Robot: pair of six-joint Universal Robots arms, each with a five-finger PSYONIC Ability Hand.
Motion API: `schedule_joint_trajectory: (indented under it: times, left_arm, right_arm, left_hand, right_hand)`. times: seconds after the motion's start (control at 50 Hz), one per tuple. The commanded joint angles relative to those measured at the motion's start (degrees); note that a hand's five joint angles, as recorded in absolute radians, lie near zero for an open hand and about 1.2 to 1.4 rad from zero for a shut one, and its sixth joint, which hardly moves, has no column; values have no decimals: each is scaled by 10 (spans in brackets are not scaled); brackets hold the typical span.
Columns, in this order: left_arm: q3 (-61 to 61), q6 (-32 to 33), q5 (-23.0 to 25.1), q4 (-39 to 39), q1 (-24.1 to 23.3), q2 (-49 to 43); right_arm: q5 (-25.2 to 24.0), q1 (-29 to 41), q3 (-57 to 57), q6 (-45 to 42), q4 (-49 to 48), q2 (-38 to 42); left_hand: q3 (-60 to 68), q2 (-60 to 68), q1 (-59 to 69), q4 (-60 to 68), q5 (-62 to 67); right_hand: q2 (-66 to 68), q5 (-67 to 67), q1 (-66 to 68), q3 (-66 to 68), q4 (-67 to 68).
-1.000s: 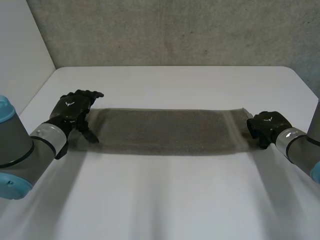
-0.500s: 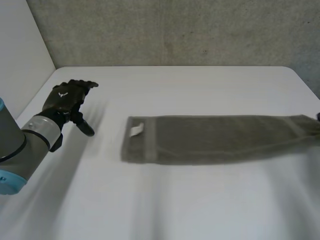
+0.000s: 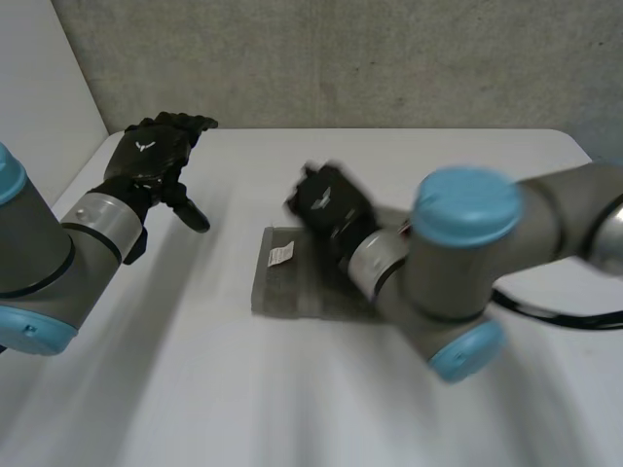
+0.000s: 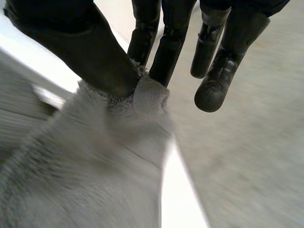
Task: Fold the towel.
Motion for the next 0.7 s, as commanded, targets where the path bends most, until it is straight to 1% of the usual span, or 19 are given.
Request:
schedule_joint_trajectory:
  times: [0.02,0.04,0.06,0.08,0.1,0.12,0.14,0.18,0.2,0.24,0.34,0.42,0.46,0.52,0.6,0.62,0.64,0.68,0.7]
  left_arm:
    - [-7,2,-7,2,-5,-16]
    - [-7,2,-7,2,-5,-16]
    - [-7,2,-7,2,-6,-19]
    - [-7,2,-7,2,-6,-19]
    - [-6,2,-7,3,-7,-22]
    - [-4,3,-7,4,-9,-25]
    - [-4,3,-7,4,-9,-25]
    - [2,4,-7,4,-16,-31]
    - [2,4,-7,4,-16,-31]
    - [4,4,-7,5,-19,-33]
    - [4,4,-7,5,-28,-33]
    - [3,4,-7,5,-33,-36]
    - [2,5,-7,5,-35,-39]
    - [2,5,-7,5,-35,-41]
    - [2,5,-7,5,-36,-46]
    - [2,5,-7,5,-37,-46]
    - [2,5,-7,5,-37,-46]
    - [1,5,-7,5,-41,-46]
    - [1,5,-7,5,-41,-46]
  right_arm:
    - [-18,29,0,-35,35,62]
    - [-17,25,0,-32,35,62]
    - [-14,21,0,-29,35,59]
    - [-14,21,0,-29,35,58]
    - [-14,18,4,-21,35,50]
    - [-15,15,12,-4,32,33]
    - [-15,15,12,-4,32,33]
    - [-17,-5,43,53,28,-35]
    - [-17,-6,43,54,28,-36]
    - [-16,-61,81,114,27,-88]
    - [-10,-124,134,177,42,-110]
    - [-14,-152,187,178,58,-123]
    - [-17,-191,234,158,57,-124]
    - [-18,-207,254,142,53,-124]
    - [-14,-223,288,93,31,-118]
    - [-10,-224,291,81,23,-108]
    - [-10,-224,291,81,23,-108]
    - [-2,-225,287,66,15,-81]
    - [-2,-225,287,66,15,-81]
  left_hand:
    - [-24,-29,-37,-32,-118]
    - [-24,-29,-37,-32,-118]
    - [-24,-29,-37,-32,-118]
    - [-24,-29,-37,-32,-118]
    - [-24,-29,-37,-32,-118]
    - [-24,-29,-37,-32,-118]
    - [-24,-29,-37,-32,-118]
    - [-22,-27,-35,-30,-116]
    - [-22,-27,-35,-30,-116]
    - [-22,-27,-35,-30,-116]
    - [-22,-27,-35,-30,-116]
    - [-22,-27,-35,-30,-116]
    - [-22,-27,-35,-30,-116]
    - [-22,-27,-35,-30,-116]
    - [-22,-27,-35,-30,-116]
    - [-22,-27,-35,-30,-116]
    - [-22,-27,-35,-30,-116]
    - [-22,-27,-35,-30,-116]
    - [-22,-27,-35,-30,-116]
  right_hand:
    - [51,38,32,586,28]
    - [51,38,32,586,28]
    - [-143,-157,-162,392,-166]
    - [-145,-159,-164,390,-168]
    - [-521,-535,-541,13,-545]
    - [-649,-662,-668,-114,-672]
    - [-649,-662,-668,-114,-672]
    - [-649,-662,-668,-114,-672]
    - [-649,-662,-668,-114,-672]
    - [-649,-662,-668,-114,-672]
    - [-649,-662,-668,-114,-672]
    - [-649,-662,-668,-114,-672]
    - [-649,-662,-668,-114,-672]
    - [-649,-662,-668,-114,-672]
    - [-539,-552,-558,-4,-562]
    - [-455,-469,-475,79,-479]
    - [-455,-468,-474,80,-478]
    - [-152,-165,-171,383,-175]
    - [-150,-164,-169,385,-173]
